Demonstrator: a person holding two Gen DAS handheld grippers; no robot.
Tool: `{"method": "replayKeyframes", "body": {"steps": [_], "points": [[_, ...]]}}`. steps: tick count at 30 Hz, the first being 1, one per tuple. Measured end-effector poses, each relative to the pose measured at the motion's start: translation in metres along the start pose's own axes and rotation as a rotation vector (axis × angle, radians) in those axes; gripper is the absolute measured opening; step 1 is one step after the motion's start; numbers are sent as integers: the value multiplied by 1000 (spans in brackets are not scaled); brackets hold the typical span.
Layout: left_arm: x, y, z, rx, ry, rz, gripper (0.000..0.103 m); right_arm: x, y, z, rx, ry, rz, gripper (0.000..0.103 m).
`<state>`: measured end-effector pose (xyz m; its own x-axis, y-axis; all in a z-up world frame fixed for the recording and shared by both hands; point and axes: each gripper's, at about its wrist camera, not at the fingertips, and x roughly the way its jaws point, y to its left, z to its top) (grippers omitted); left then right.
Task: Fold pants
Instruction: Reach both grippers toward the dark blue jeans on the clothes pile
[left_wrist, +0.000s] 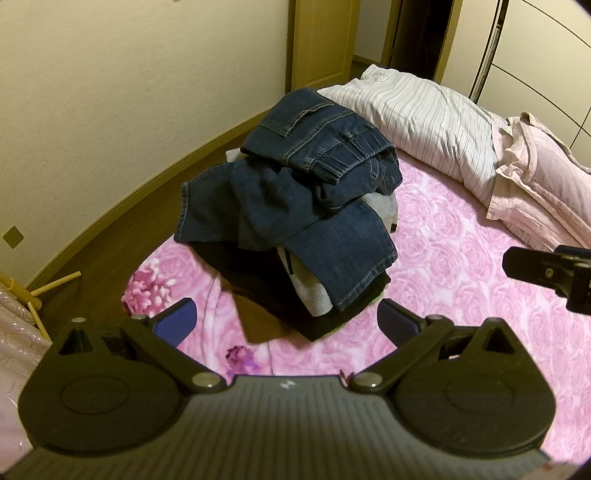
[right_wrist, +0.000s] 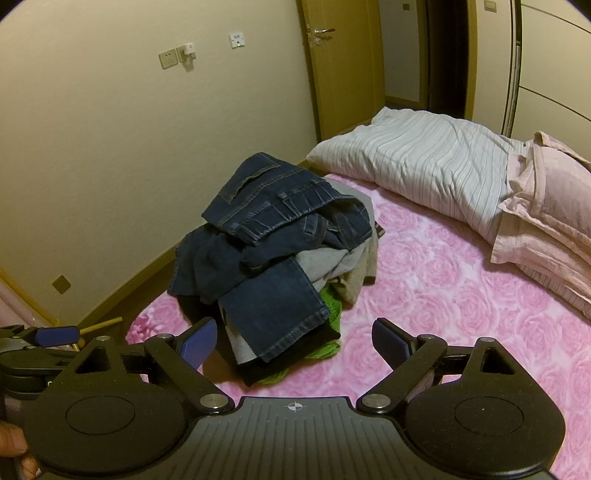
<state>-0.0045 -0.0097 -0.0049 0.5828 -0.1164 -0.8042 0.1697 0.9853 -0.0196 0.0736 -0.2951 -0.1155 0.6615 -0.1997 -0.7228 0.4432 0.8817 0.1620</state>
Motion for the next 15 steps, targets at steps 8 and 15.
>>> {"method": "replayKeyframes", "body": {"steps": [8,15], "points": [[1,-2,0,8,1,-1,102,2,-2,0,0,1,3,88],[6,-5,4,3,0,-25,102,5,-12,3,-14,5,17,88]]}}
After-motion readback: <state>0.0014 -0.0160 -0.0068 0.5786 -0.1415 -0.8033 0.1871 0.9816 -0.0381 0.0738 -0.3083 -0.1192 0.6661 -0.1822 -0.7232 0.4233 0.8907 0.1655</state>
